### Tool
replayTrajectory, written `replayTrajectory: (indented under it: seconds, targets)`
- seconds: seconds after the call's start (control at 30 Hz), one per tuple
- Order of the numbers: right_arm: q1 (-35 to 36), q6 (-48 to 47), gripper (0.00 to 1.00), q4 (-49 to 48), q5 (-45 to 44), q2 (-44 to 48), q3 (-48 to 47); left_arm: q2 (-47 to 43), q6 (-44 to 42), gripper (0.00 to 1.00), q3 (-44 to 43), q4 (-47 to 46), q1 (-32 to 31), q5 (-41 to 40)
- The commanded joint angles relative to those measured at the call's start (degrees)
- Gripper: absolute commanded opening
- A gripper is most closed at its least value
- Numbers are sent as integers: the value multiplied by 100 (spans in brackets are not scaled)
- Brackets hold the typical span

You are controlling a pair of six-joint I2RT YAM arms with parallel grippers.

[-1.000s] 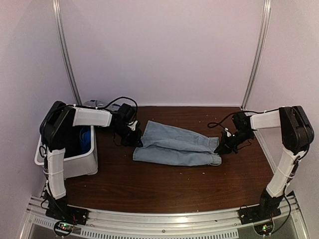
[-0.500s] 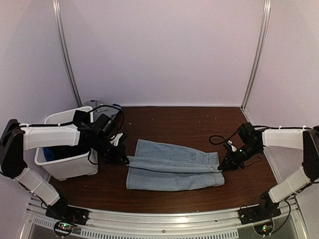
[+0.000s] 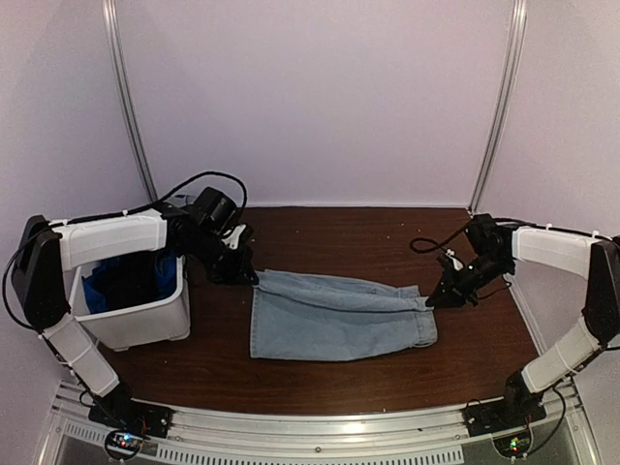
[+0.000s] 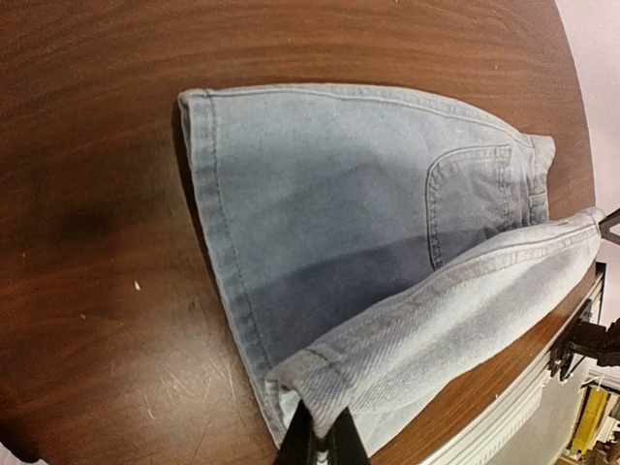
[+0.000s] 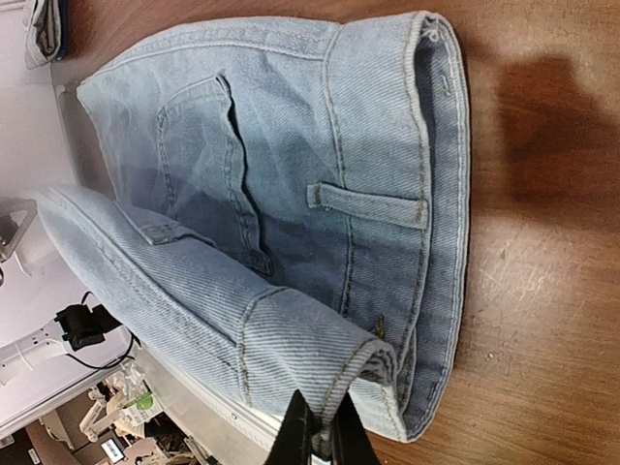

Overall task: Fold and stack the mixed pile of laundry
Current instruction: Fold the flattened skirt at the center of the board.

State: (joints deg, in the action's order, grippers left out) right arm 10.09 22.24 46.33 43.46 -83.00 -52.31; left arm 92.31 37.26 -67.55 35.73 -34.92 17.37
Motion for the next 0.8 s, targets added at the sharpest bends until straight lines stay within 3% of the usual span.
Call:
replayTrajectory:
  seconds: [0.0,0.3,0.33,0.4,0.47,0.63,0.77]
  targets:
    - [-189,-18,0,-88,-24,-333,-340,417,-350,0,-455,50,300,-39]
    - [-295,285,1,-1347,307,-1840,-889,1854,-324,0,-993,-781,555,136]
    - [-297,303,9,-1435,396,-1896,-928,1929,-323,0,-1016,-834,582,103]
    - [-301,309,29,-1475,572,-1808,-969,1919,-336,19,-1052,-911,650,134]
    - [-347,253,40,-1372,623,-1504,-1009,1667,-378,40,-1001,-1030,676,93]
    - [-616,-156,64,-1177,504,-668,-1160,806,-587,81,-655,-1398,699,-39]
    - [-567,-735,66,-930,47,-806,-1634,659,-1386,89,-695,-1456,437,182]
